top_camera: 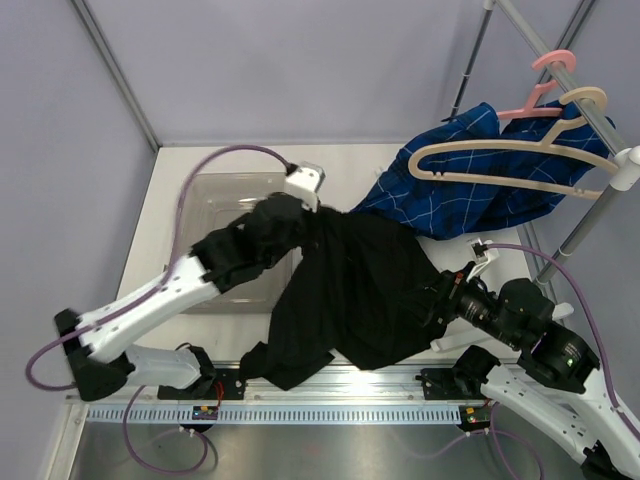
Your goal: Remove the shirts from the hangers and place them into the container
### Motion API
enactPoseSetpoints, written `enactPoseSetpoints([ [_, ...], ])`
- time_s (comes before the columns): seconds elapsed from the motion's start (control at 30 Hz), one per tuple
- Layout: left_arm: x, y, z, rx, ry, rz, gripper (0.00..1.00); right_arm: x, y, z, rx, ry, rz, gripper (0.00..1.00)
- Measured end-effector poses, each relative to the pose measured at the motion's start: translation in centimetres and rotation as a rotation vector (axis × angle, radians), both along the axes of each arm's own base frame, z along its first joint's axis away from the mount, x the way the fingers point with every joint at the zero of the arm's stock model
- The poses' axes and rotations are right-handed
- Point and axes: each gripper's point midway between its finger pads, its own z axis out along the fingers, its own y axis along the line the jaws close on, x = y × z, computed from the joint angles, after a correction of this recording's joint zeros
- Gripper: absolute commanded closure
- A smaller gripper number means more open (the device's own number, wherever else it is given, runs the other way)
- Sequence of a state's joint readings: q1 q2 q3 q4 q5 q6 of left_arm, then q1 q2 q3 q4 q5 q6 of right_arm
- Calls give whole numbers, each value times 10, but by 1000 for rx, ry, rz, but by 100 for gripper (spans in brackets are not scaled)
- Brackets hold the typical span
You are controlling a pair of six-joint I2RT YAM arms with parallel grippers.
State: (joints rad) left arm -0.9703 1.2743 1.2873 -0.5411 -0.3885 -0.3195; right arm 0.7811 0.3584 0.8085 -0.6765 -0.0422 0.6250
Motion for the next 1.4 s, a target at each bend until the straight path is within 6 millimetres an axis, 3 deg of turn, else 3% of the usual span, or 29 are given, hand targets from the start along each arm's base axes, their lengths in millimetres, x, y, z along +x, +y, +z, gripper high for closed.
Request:
enactPoseSetpoints([
  [0.03, 2, 4, 33, -47, -84, -1, 100, 0, 0, 0, 0, 0, 0, 1],
  [0.13, -12, 46, 169, -219, -449, -13, 100, 2, 2, 0, -15, 6, 3, 1],
  [0.23, -44, 116, 311, -363, -807, 61, 100, 7, 7, 3, -41, 10, 7, 1],
  [0.3, -71, 169, 391, -456, -1015, 147, 100, 12, 12, 4, -57, 16, 11, 0],
  [0.4, -104, 233, 468, -498, -1243, 288, 100, 18, 21, 0, -79, 32, 30, 1],
  [0.5, -124, 276, 516, -457, -1416, 451, 100, 24, 34, -9, -107, 68, 61, 1],
  [0.57, -124, 282, 534, -417, -1471, 521, 100, 26, 42, -12, -111, 83, 86, 1],
  [0.67, -111, 269, 545, -316, -1534, 586, 100, 29, 51, -16, -116, 97, 114, 1],
  [0.83, -53, 235, 530, -113, -1529, 598, 100, 29, 55, -17, -129, 98, 132, 0],
  [1.0, 7, 229, 516, -34, -1490, 609, 100, 30, 60, -13, -133, 89, 158, 1],
  [1.1, 30, 241, 512, -28, -1485, 633, 100, 31, 63, -16, -140, 95, 166, 1],
  [1.23, 49, 274, 510, -76, -1485, 682, 100, 33, 69, -21, -147, 113, 187, 1],
  [1.4, 49, 319, 515, -187, -1508, 734, 100, 34, 76, -33, -172, 157, 212, 1],
])
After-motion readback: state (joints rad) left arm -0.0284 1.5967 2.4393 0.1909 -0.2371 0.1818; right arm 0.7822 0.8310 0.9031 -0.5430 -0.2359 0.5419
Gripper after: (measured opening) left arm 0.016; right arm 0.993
